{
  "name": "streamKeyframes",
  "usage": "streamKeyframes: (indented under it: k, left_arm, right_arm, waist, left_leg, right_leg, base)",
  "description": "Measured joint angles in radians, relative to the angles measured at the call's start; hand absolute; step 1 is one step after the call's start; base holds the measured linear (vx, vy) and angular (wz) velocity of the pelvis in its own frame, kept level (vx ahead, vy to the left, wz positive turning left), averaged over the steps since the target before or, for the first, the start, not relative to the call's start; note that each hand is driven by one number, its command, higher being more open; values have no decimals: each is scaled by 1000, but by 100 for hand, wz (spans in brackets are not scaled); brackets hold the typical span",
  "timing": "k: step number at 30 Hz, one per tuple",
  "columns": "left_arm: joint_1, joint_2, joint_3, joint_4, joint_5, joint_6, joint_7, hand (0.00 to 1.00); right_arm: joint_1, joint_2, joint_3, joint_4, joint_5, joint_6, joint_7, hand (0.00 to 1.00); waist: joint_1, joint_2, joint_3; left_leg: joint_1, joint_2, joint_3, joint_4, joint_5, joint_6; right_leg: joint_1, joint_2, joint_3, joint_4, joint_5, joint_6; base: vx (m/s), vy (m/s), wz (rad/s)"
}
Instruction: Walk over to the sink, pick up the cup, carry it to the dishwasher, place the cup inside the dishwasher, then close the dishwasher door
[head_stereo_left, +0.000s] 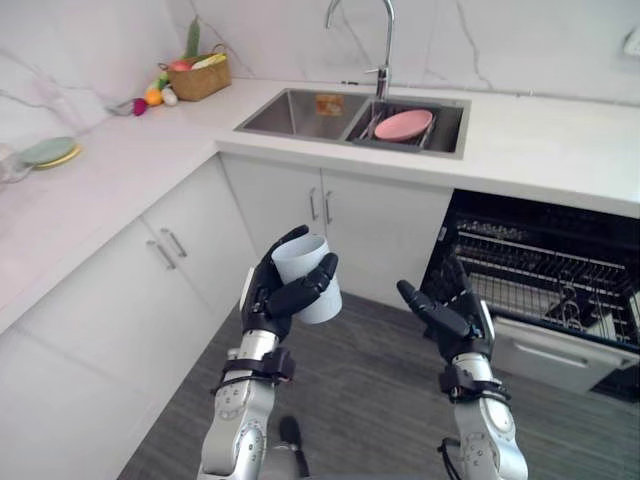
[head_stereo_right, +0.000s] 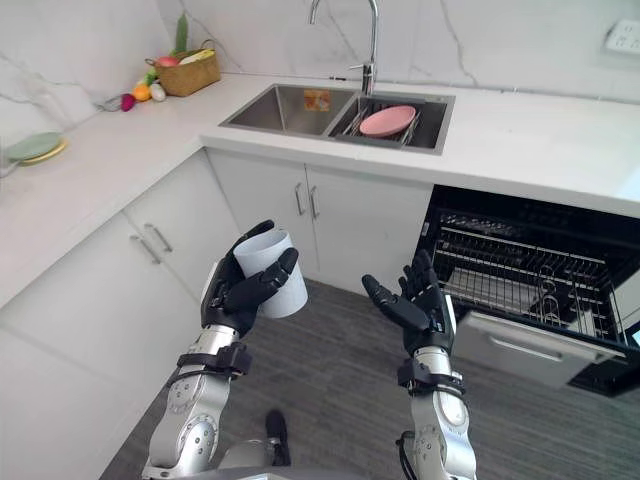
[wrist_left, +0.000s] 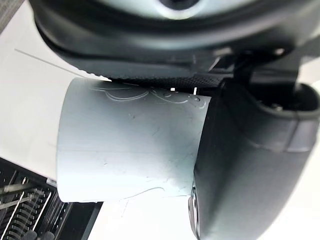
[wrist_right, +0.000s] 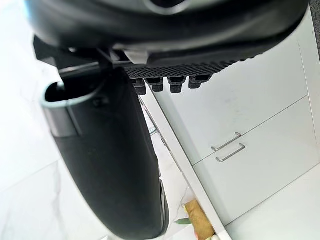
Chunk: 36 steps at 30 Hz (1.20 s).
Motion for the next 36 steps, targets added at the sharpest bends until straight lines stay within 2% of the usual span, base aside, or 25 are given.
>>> streamKeyframes:
  k: [1,4,6,7,8,9,11,12,13,14,15,16,17,19,20,24,26,28,29,30,31,32,33,34,36]
  left_arm:
    - [-2,3,11,0,0,0,-1,0]
    - [-22,3,22,0,1,0,-7,0]
    - [-72,19,35,4,9,-2,-27,0]
    - [-81,26,41,10,16,-3,-26,0]
    - [-84,29,48,21,26,-3,-23,0]
    - [-84,32,46,23,37,-4,-17,0]
    - [-87,42,42,24,38,-15,-15,0]
    - [-91,51,34,24,38,-15,-16,0]
    - [-93,55,30,25,38,-15,-19,0]
    - [-94,60,27,26,40,-17,-26,0]
    - [-93,66,27,29,52,-18,-28,0]
    - [-94,71,27,31,59,-21,-28,0]
    - [-98,53,21,55,70,-29,-28,0]
    - [-138,40,-31,93,78,-28,-28,0]
    - [-151,41,-51,102,79,-28,-28,0]
    - [-206,40,-150,113,84,-28,-45,0]
    - [-222,40,-180,105,94,-30,-46,0]
    - [-226,32,-189,93,94,-35,-43,0]
    - [-226,13,-187,81,93,-39,-40,0]
    - [-218,-6,-175,61,93,-42,-36,0]
    - [-209,-13,-169,50,93,-44,-32,0]
    - [-192,-19,-160,37,92,-51,-25,0]
    - [-180,-16,-156,29,88,-58,-24,0]
    - [-173,-14,-152,26,88,-61,-24,0]
    - [-117,-16,-161,-11,91,-88,-25,0]
  right_arm:
    - [-7,-1,-12,8,-2,0,2,100]
    - [-19,1,-56,48,-1,0,0,100]
    - [-31,17,-95,97,-4,0,-12,100]
    - [-34,21,-96,109,-7,0,-18,100]
    - [-32,26,-88,129,-18,0,-24,100]
    - [-25,26,-67,140,-27,0,-28,100]
    - [-24,34,-33,133,-38,0,-28,100]
    - [-24,42,-24,118,-38,1,-26,100]
    - [-23,45,-21,108,-38,1,-25,100]
    - [-24,45,-14,89,-37,1,-17,100]
    - [-21,44,-3,59,-37,1,-12,100]
    - [-18,43,3,42,-38,1,-9,100]
    - [-25,23,3,23,-38,-1,3,100]
    - [-28,-2,-5,-1,-37,-6,-6,100]
    - [-28,-3,-11,-3,-37,-6,-12,100]
    - [-27,7,-41,-81,-34,-8,-90,100]
    - [-25,7,-67,-146,-33,-19,-100,100]
    - [-17,11,-99,-213,-31,-35,-98,100]
    - [0,11,-118,-271,-31,-47,-96,100]
    - [18,11,-122,-328,-32,-59,-96,100]
    - [26,12,-122,-350,-31,-69,-95,100]
    - [36,18,-121,-377,-31,-83,-95,100]
    - [38,31,-118,-390,-22,-98,-95,100]
    - [40,35,-115,-398,-11,-101,-95,100]
    - [40,38,-96,-428,-1,-112,-98,100]
  waist:
    - [-6,-4,-2]
    - [-9,-6,-8]
    - [-23,-37,-1]
    - [-25,-39,-1]
    - [-30,-30,2]
    - [-37,-24,5]
    - [-52,-21,8]
    - [-56,-16,11]
    - [-58,-14,12]
    - [-58,-13,13]
    - [-56,-28,4]
    - [-57,-49,-6]
    - [-55,-28,-9]
    - [-64,2,6]
    - [-69,2,8]
    - [-87,12,14]
    - [-98,15,12]
    - [-101,26,8]
    - [-101,52,9]
    - [-98,72,22]
    - [-97,77,26]
    - [-83,91,23]
    - [-70,82,28]
    - [-65,78,31]
    - [-38,75,31]
  left_leg:
    - [-10,-18,-1,75,-68,17]
    - [30,-65,-19,87,-135,36]
    - [119,-133,-37,32,-171,56]
    - [145,-143,-36,21,-182,61]
    - [204,-146,-32,1,-204,67]
    - [268,-142,-26,-36,-223,74]
    - [335,-124,-3,-73,-242,61]
    - [373,-106,19,-89,-254,48]
    - [387,-97,30,-92,-258,34]
    - [420,-88,61,-110,-269,14]
    - [455,-102,84,-127,-282,-7]
    - [469,-116,92,-134,-289,-13]
    - [485,-110,108,-144,-300,-23]
    - [490,-83,102,-148,-305,-27]
    - [491,-79,100,-148,-306,-27]
    - [517,-62,98,-107,-305,-28]
    - [489,-47,97,28,-304,-30]
    - [401,3,95,258,-281,-67]
    - [317,62,64,456,-228,-96]
    - [236,105,19,650,-122,-91]
    - [200,121,-9,729,-85,-98]
    - [145,127,-68,816,-136,-94]
    - [104,101,-115,811,-208,-88]
    - [90,82,-131,779,-238,-80]
    - [73,4,-204,516,-318,-66]
  right_leg:
    - [10,-25,0,16,53,8]
    - [5,-50,-11,111,158,24]
    - [-137,-102,5,476,304,86]
    - [-197,-116,1,597,294,71]
    - [-296,-127,-32,768,238,-13]
    - [-371,-112,-67,812,189,-65]
    - [-476,-61,-118,738,125,-63]
    - [-517,-38,-195,620,105,-63]
    - [-531,-30,-239,545,106,-64]
    - [-541,-15,-332,383,128,-67]
    - [-538,-1,-420,229,248,-96]
    - [-538,-2,-451,185,298,-161]
    - [-519,19,-464,156,259,-212]
    - [-505,69,-456,108,259,-212]
    - [-503,79,-455,101,258,-213]
    - [-482,118,-404,100,225,-204]
    - [-464,131,-364,89,202,-189]
    - [-442,156,-331,55,198,-192]
    - [-418,192,-313,31,197,-195]
    - [-386,235,-272,22,193,-213]
    - [-373,256,-253,22,189,-220]
    - [-348,291,-201,22,179,-231]
    - [-319,301,-145,20,174,-239]
    - [-310,300,-115,19,172,-241]
    - [-286,295,27,19,162,-233]
  base:
    - [493,318,5]
    - [446,308,26]
    - [369,282,41]
    - [318,218,5]
    - [240,134,-19]
    - [289,152,-27]
    - [235,58,-45]
    - [232,13,-56]
    - [254,-8,-63]
    - [296,-11,-72]
    - [336,-12,-75]
    - [473,-16,-84]
    - [400,-15,-69]
    - [326,-38,-48]
    - [248,-55,-27]
    - [195,-49,-47]
    - [145,-29,-55]
    - [136,-16,-52]
    - [196,4,-75]
    - [206,24,-82]
    - [217,71,-113]
    - [227,108,-144]
    - [223,110,-149]
    - [186,111,-162]
    - [173,139,-168]
